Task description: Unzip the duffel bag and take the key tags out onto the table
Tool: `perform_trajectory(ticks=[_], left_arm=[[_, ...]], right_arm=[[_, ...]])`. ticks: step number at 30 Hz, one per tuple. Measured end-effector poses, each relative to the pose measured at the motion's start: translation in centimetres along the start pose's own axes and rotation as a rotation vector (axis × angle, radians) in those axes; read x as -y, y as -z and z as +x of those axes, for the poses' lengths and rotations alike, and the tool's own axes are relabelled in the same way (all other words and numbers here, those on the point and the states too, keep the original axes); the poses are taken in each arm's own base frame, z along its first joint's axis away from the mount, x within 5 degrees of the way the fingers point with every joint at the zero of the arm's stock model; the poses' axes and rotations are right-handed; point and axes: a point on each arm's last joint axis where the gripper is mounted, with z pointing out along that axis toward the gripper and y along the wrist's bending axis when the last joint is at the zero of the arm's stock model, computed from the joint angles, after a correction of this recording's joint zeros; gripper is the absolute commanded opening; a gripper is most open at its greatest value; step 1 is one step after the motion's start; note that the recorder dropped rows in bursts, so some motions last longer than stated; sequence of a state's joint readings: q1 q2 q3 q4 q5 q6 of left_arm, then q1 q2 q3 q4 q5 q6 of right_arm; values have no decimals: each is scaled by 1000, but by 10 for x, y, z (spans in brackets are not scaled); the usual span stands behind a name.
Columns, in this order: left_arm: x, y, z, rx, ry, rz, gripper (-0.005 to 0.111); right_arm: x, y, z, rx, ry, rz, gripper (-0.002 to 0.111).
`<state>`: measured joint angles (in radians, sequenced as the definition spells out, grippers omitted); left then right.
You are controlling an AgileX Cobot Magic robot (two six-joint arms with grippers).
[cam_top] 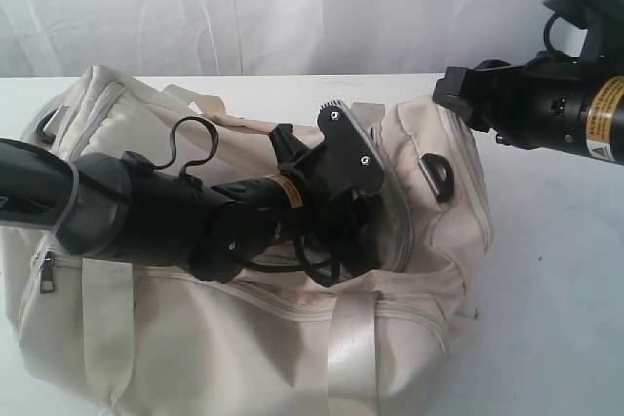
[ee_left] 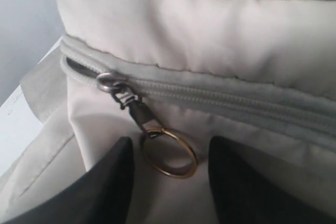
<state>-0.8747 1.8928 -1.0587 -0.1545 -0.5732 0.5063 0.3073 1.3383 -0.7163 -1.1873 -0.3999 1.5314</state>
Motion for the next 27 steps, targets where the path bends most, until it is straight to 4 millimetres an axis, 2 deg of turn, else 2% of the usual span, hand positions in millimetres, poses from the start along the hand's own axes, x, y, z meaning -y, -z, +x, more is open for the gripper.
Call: perform_trajectory(ticks=[8, 18, 25, 27], left_arm=[[1, 0, -3, 36, -1, 12, 32], [2, 0, -2, 31, -5, 20, 30], [2, 0, -2, 30, -7, 21, 2], [2, 0, -2, 30, -7, 21, 0]], right_arm=[[0, 0, 0, 0, 0, 0, 35], [0, 0, 0, 0, 0, 2, 35], [0, 0, 0, 0, 0, 4, 35], [1, 0, 0, 0, 0, 6, 35]])
